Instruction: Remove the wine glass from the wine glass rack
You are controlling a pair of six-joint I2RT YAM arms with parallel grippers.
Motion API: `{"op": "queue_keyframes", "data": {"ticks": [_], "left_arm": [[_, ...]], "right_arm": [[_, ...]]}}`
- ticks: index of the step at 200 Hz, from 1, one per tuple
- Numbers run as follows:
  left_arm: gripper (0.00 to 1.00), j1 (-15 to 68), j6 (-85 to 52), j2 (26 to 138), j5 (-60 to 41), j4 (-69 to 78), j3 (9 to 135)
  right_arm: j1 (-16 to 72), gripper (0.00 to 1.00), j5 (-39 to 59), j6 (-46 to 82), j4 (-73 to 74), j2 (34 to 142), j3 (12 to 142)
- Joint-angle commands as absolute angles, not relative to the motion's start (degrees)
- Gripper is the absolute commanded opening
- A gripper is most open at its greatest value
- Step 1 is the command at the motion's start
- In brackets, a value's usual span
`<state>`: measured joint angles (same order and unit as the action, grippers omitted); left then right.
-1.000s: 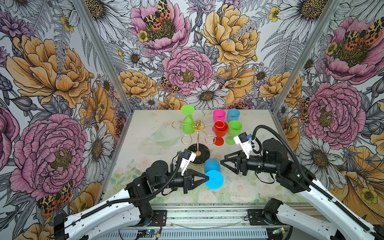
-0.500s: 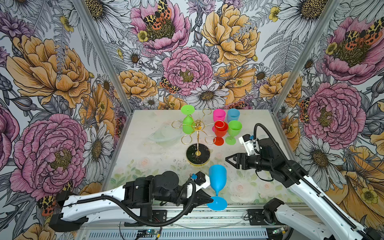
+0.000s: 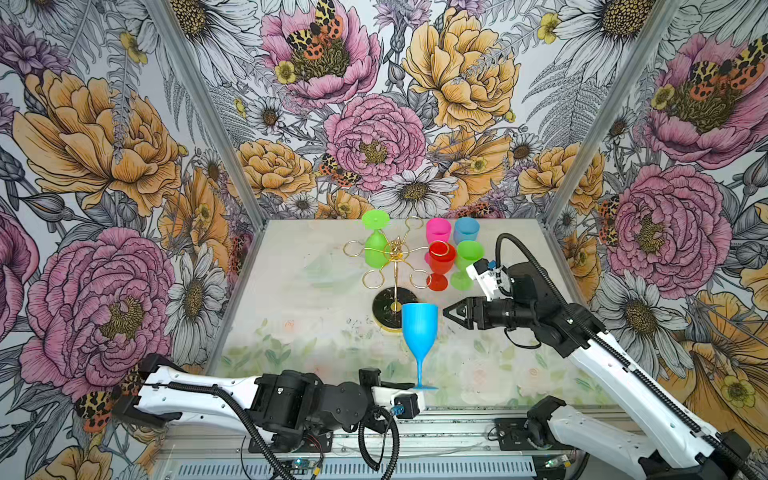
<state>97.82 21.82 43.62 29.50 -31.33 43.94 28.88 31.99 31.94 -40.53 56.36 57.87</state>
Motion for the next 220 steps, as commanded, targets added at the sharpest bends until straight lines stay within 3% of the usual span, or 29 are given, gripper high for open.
{"op": "queue_keyframes", "data": {"ticks": [1, 72, 148, 186, 220], "left_arm": [[0.0, 99.84, 29.84, 43.67, 38.21, -31.38, 41.86], [0.0, 101.56, 37.76, 46.91, 46.66, -31.37, 39.5], [0.0, 101.78, 41.94, 47.33, 48.61, -31.34, 37.47], [0.0, 101.77, 45.75, 47.82, 50.73, -31.25, 36.5], [0.0, 101.78, 48.69, 48.25, 53.32, -31.11, 35.67]], "right_arm": [[28.57, 0.65, 31.88, 29.92, -40.47, 57.37, 61.46], [28.66, 0.63, 34.56, 29.25, -40.87, 61.55, 67.05], [29.91, 0.6, 36.9, 28.06, -40.87, 65.0, 69.26], [31.76, 0.55, 37.44, 27.4, -41.04, 66.17, 68.57], [32.85, 0.44, 36.87, 27.33, -40.99, 66.8, 67.16]]}}
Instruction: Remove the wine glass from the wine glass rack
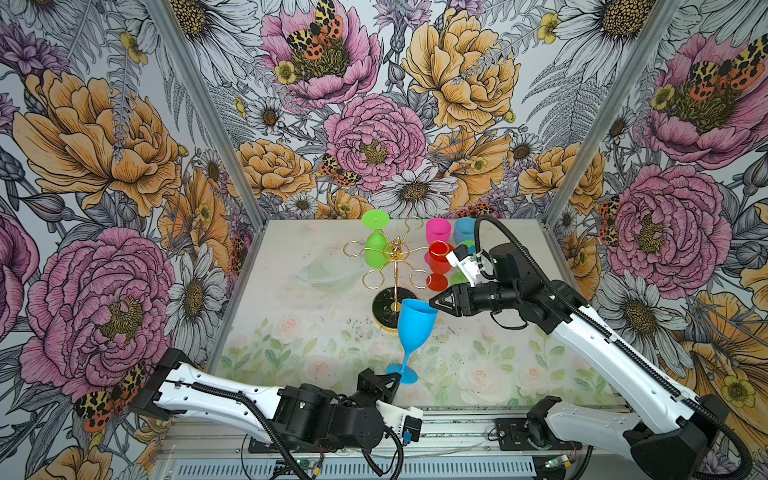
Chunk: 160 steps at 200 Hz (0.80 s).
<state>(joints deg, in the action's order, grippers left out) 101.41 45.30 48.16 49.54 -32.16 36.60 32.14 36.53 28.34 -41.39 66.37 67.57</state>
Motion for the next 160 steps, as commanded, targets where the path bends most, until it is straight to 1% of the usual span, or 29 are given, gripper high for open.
{"op": "queue_keyframes", "data": {"ticks": [1, 50, 136, 160], "left_arm": [[0.0, 101.78, 48.74, 48.25, 53.38, -31.07, 35.63], [0.0, 101.78, 54.67, 48.56, 57.21, -28.6, 33.98], [0.0, 101.82, 61.39, 47.04, 59.13, -23.7, 31.61], [0.0, 101.86, 61.79, 46.61, 59.77, -23.73, 31.05]], "right_arm": [[32.9, 0.44, 36.85, 27.33, -41.02, 66.8, 67.16], [33.45, 0.33, 37.63, 27.07, -41.05, 67.15, 65.98], [33.49, 0.2, 38.28, 26.59, -41.22, 67.32, 64.43], [33.49, 0.14, 37.91, 26.35, -41.35, 67.15, 64.42]]}}
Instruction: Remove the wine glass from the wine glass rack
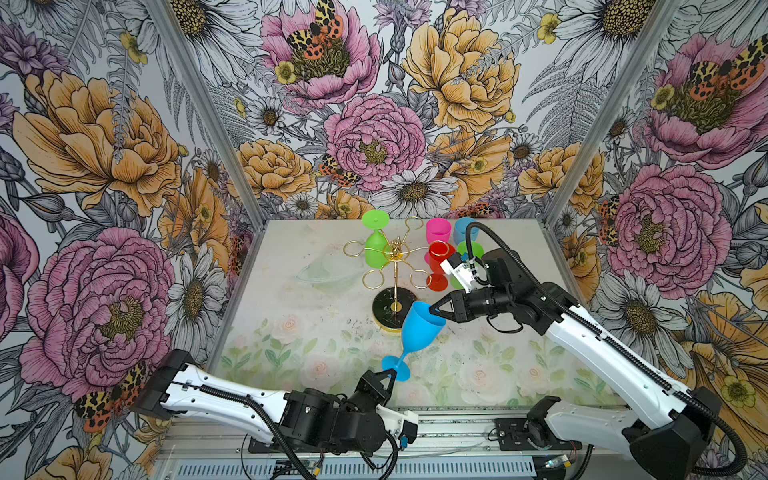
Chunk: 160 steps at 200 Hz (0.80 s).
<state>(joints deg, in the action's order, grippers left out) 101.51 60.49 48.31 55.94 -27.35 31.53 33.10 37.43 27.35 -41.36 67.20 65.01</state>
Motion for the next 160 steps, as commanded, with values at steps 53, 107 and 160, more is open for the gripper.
{"op": "queue_keyframes", "data": {"ticks": [53, 107, 160], "left_arm": [[0.03, 101.87, 58.12, 45.81, 58.42, -23.75, 30.23], [0.31, 101.87, 51.92, 43.51, 55.1, -23.78, 30.67], [0.49, 101.87, 41.01, 36.76, 50.17, -23.73, 30.42]], "right_arm": [[33.4, 0.03, 36.52, 26.14, -41.84, 66.37, 64.25], [32.37, 0.0, 33.85, 25.0, -43.37, 65.49, 65.7], [30.46, 0.0, 29.54, 24.35, -44.39, 61.8, 64.97]]}}
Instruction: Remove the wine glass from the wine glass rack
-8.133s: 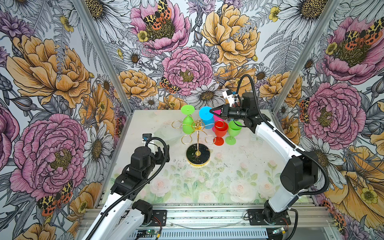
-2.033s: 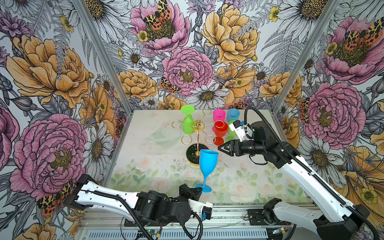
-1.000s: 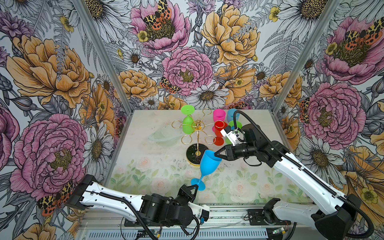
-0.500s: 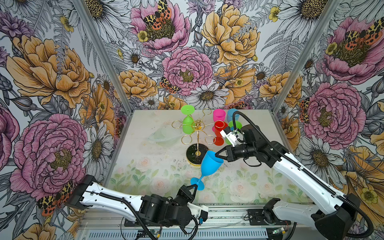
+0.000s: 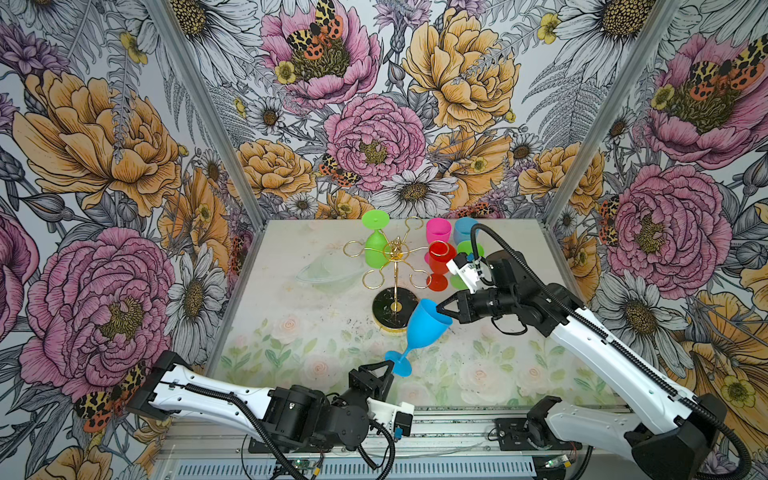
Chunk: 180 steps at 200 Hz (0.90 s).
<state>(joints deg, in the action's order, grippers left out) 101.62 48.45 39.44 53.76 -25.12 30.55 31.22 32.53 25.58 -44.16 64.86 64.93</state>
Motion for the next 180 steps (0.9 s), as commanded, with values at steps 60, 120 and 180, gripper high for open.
{"op": "queue_keyframes", "data": {"ticks": [60, 120, 180], "left_arm": [[0.98, 100.51, 21.62, 28.86, 42.55, -22.73, 33.27], [0.98, 83.55, -1.91, 21.93, 25.94, -26.72, 38.86], [0.98, 59.18, -15.68, 24.9, -2.7, -29.13, 41.4]], "right_arm": [[29.8, 0.0, 14.13, 21.66, -47.74, 57.46, 64.6], [29.83, 0.0, -0.92, 18.67, -47.5, 60.28, 64.59], [30.06, 0.0, -7.41, 16.48, -43.88, 67.41, 66.01]]}}
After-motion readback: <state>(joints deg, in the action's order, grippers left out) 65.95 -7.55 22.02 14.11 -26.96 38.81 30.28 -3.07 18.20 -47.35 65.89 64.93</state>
